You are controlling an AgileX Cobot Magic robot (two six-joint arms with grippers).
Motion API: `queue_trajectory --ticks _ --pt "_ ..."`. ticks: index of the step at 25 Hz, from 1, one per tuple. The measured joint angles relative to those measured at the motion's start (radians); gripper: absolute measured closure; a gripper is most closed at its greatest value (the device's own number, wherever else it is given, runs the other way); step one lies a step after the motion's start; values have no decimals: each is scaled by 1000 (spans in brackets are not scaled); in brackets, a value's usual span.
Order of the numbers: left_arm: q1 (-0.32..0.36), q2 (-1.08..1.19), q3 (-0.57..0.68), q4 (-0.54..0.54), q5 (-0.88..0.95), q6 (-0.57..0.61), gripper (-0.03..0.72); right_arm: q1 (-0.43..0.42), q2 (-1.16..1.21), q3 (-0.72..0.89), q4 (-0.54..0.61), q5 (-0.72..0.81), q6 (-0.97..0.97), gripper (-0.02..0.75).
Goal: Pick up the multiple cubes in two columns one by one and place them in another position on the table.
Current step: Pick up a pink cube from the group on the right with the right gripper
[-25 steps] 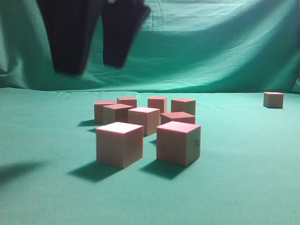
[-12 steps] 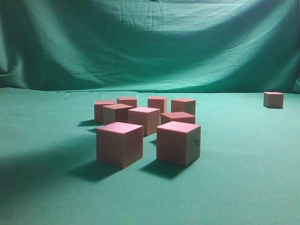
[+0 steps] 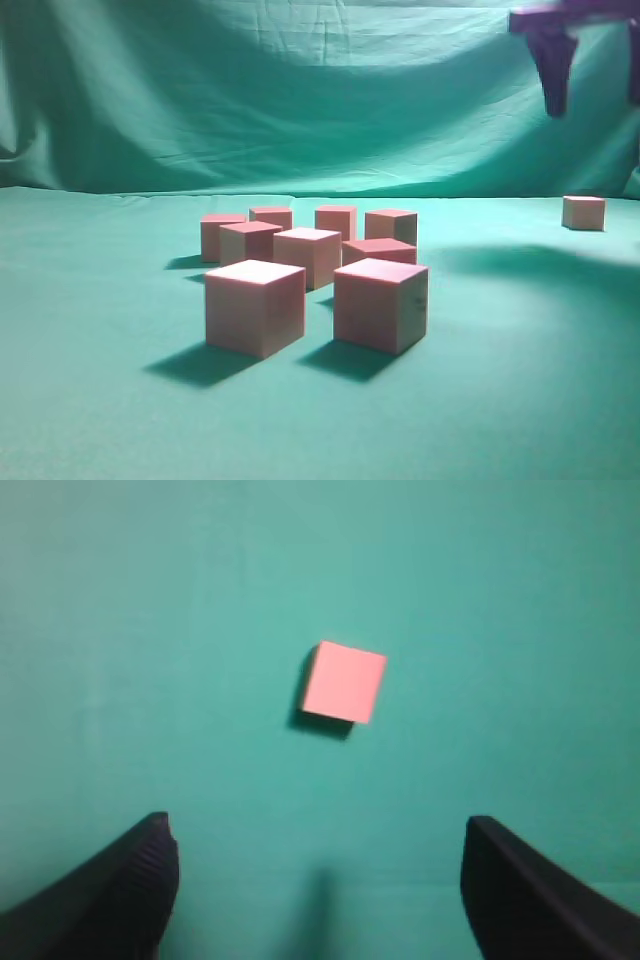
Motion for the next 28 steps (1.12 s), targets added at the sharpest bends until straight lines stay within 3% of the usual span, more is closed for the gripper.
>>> queue_trajectory --ticks 6,16,24,28 --pt "0 0 0 0 0 0 688 -79 121 0 17 -127 85 164" --pt "0 0 0 0 0 0 688 -84 224 0 57 -285 101 164" --pt "0 0 0 0 0 0 688 -84 257 0 44 -285 101 477" --pt "0 0 0 0 0 0 688 -84 239 0 44 -276 101 472"
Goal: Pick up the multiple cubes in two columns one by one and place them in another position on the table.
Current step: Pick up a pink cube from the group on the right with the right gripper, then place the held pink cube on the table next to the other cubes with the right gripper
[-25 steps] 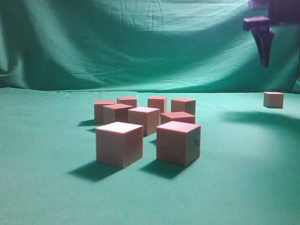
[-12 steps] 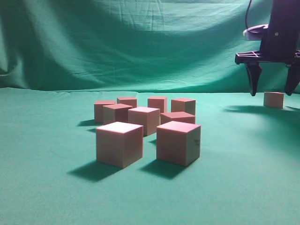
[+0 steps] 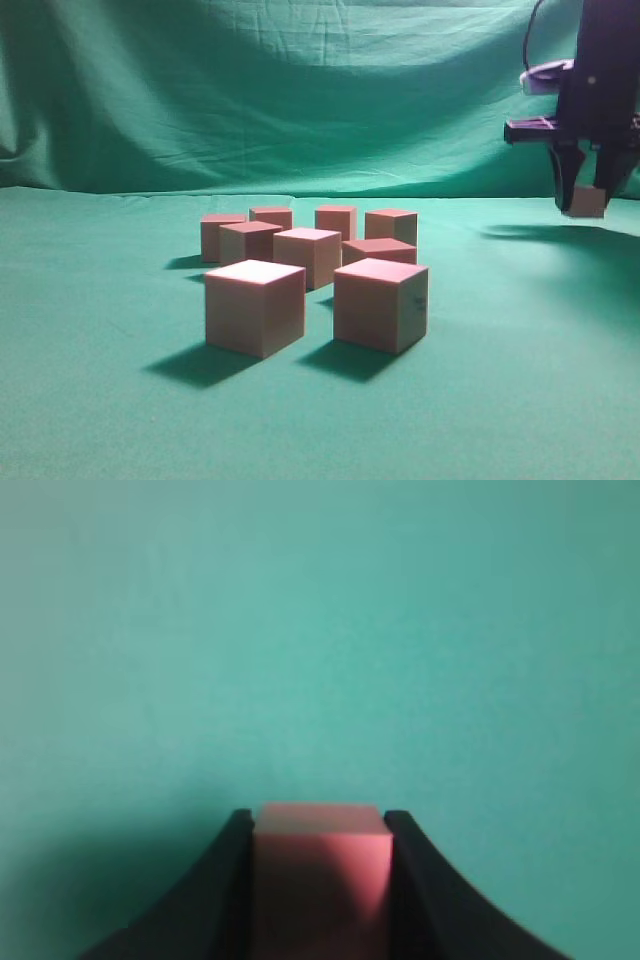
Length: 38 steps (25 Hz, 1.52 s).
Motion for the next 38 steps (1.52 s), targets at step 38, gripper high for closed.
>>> queue_trajectory --ticks 38 --pt "0 0 0 0 0 0 688 878 -339 326 119 57 -127 472"
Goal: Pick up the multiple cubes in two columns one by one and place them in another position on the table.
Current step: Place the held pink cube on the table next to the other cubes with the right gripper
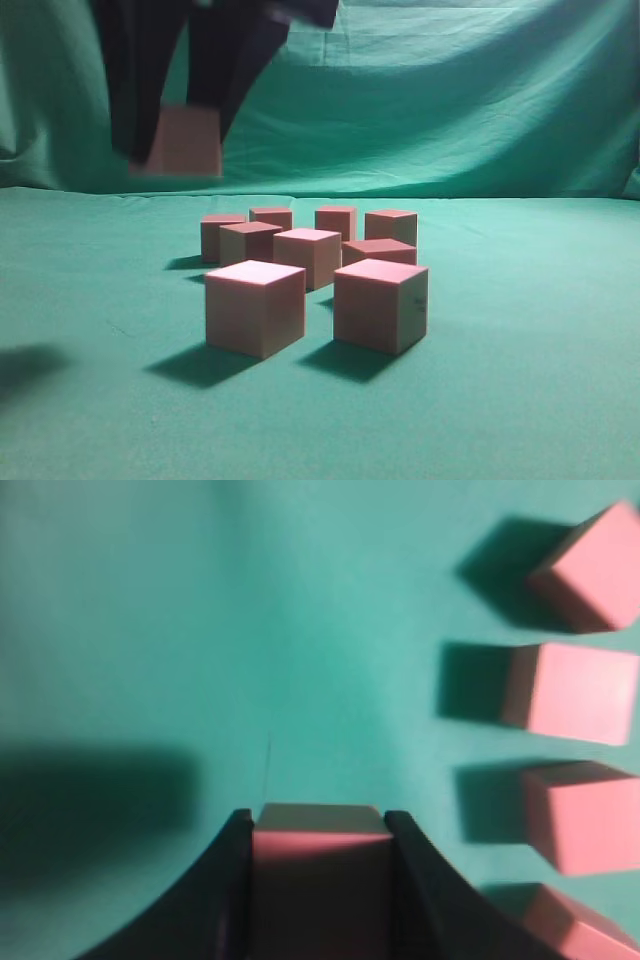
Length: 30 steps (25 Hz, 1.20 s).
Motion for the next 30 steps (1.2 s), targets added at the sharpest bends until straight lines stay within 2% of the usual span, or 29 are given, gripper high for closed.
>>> queue_trajectory --ticks 11,20,27,28,30 --pt "0 0 0 0 0 0 688 4 147 1 35 -48 0 472" --pt "0 0 0 0 0 0 688 4 156 1 42 -61 -2 472" --pt "0 0 0 0 0 0 688 4 168 -26 46 -53 -4 118" --pt "0 0 0 0 0 0 688 4 168 -47 48 -42 -6 98" --pt "0 0 0 0 0 0 688 4 168 -97 48 -19 -22 108"
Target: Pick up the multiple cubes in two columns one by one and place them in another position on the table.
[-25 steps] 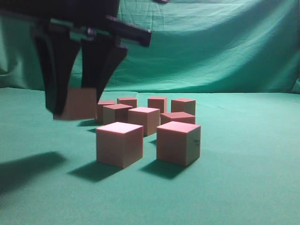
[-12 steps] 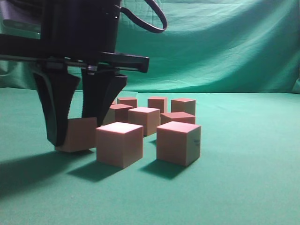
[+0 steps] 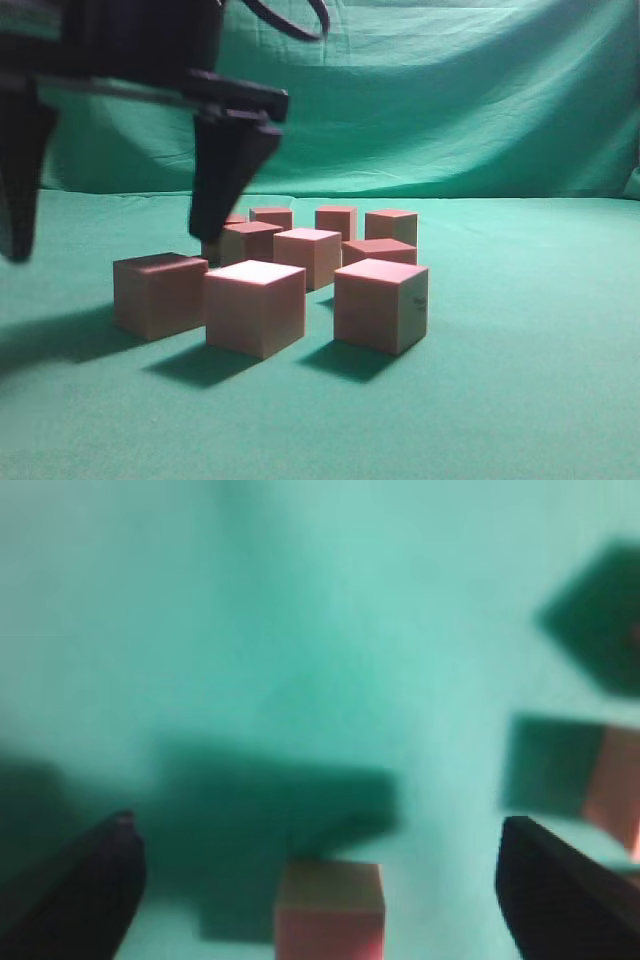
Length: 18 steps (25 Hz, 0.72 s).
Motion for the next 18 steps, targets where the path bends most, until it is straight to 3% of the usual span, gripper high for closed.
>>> queue_trajectory --ticks 2,4,9,14,18 --pt "0 0 0 0 0 0 688 0 0 -71 0 41 -24 68" --pt "0 0 0 0 0 0 688 0 0 -151 -10 97 -34 83" --pt "0 0 0 0 0 0 688 0 0 -430 -87 279 -23 326" --pt "0 0 0 0 0 0 688 0 -51 -619 -109 306 -7 651" --pt "0 0 0 0 0 0 688 0 -178 -650 -111 319 22 738"
